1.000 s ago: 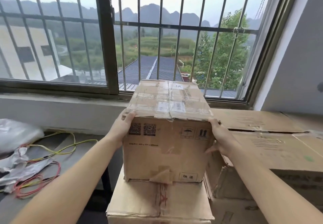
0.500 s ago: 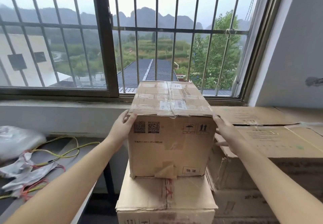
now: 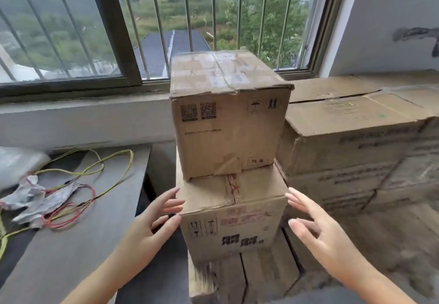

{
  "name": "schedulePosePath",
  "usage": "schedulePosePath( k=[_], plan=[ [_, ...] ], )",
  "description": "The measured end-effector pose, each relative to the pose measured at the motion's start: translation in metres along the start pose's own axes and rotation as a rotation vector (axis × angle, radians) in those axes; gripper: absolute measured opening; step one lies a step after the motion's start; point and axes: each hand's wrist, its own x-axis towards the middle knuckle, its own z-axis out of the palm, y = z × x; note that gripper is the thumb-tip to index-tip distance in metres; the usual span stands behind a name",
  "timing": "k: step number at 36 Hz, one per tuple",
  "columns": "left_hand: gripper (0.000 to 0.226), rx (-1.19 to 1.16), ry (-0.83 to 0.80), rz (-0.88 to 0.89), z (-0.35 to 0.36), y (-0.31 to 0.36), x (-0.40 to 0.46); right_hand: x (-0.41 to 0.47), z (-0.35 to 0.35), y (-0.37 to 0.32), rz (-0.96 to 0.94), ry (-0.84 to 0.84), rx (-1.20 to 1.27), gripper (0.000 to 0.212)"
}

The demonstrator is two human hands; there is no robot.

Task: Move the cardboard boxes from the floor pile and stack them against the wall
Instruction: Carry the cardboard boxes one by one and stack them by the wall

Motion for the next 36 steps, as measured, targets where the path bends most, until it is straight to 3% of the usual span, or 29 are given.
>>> schedulePosePath(
  k=[2, 5, 10, 12, 14, 16, 21, 24, 28, 34, 36],
  plan=[
    [0.062, -0.006, -0.024, -0.056, 0.008, -0.017, -0.023, -0.037, 0.015, 0.011, 0.095, -0.035, 0.028, 0.054],
    [0.055, -0.009, -0.079, -0.162, 0.025, -0.034, -0.059, -0.092, 0.036, 0.025, 0.271, 0.007, 0.118, 0.049],
    [0.040, -0.078, -0.186, -0.332, 0.057, -0.053, -0.109, -0.172, 0.065, 0.042, 0.492, 0.274, 0.257, 0.044],
    [0.027, -0.105, -0.209, -0.397, 0.069, -0.057, -0.123, -0.199, 0.073, 0.040, 0.580, 0.384, 0.276, 0.058],
    [0.025, -0.112, -0.217, -0.429, 0.082, -0.058, -0.134, -0.223, 0.079, 0.038, 0.632, 0.516, 0.310, 0.063],
    [0.032, -0.112, -0.235, -0.444, 0.094, -0.056, -0.140, -0.245, 0.082, 0.030, 0.664, 0.619, 0.380, 0.053],
    [0.033, -0.096, -0.410, -0.436, 0.125, -0.039, -0.148, -0.295, 0.076, 0.022, 0.697, 0.782, 0.401, 0.103],
    [0.032, -0.113, -0.527, -0.413, 0.150, -0.024, -0.159, -0.326, 0.067, 0.018, 0.703, 0.888, 0.400, 0.098],
    [0.026, -0.140, -0.647, -0.359, 0.189, 0.000, -0.183, -0.377, 0.058, 0.013, 0.710, 1.016, 0.380, 0.069],
    [0.031, -0.147, -0.762, -0.265, 0.258, 0.037, -0.242, -0.489, 0.034, 0.001, 0.726, 1.224, 0.322, 0.067],
    [0.021, -0.153, -0.810, -0.231, 0.282, 0.052, -0.270, -0.533, 0.024, -0.006, 0.717, 1.307, 0.322, 0.074]
  ],
)
